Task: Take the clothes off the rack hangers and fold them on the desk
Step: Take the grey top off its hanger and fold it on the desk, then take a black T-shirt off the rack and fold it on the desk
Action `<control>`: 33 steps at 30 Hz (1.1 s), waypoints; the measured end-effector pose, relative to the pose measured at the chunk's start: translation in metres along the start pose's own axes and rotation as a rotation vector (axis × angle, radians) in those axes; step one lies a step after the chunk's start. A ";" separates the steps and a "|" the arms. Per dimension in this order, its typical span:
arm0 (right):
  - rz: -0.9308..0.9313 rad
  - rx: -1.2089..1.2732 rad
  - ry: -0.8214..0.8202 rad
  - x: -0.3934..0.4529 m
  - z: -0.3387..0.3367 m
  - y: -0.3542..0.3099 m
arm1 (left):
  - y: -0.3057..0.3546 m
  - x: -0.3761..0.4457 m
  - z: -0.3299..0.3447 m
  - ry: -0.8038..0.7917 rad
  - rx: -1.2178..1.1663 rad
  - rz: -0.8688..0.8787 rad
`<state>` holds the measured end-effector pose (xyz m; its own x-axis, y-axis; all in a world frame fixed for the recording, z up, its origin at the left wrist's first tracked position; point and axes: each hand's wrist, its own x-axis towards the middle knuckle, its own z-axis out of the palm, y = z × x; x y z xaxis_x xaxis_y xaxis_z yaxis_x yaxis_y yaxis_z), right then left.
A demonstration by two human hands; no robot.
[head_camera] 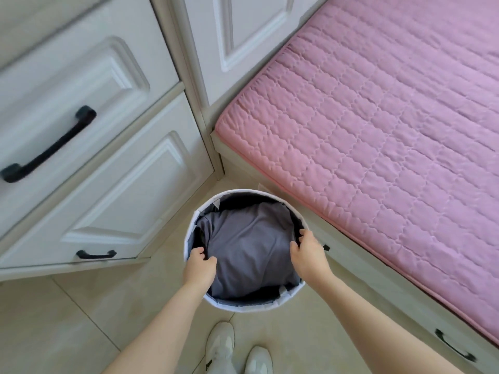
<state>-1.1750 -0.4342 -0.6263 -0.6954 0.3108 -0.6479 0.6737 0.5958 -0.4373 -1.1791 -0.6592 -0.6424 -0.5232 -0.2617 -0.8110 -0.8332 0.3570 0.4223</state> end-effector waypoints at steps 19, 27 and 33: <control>-0.147 0.401 0.184 -0.285 -0.146 -0.069 | 0.082 -0.319 -0.103 -0.132 -0.273 0.520; -0.087 0.579 0.336 -0.410 -0.127 -0.066 | 0.058 -0.398 -0.146 -0.260 0.087 0.849; 0.026 0.646 0.483 -0.517 -0.109 -0.030 | 0.032 -0.454 -0.152 -0.469 0.284 0.925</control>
<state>-0.8630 -0.5323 -0.2100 -0.6097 0.6922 -0.3862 0.5999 0.0844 -0.7956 -0.9953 -0.6654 -0.1996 -0.7584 0.5654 -0.3243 -0.0451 0.4508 0.8915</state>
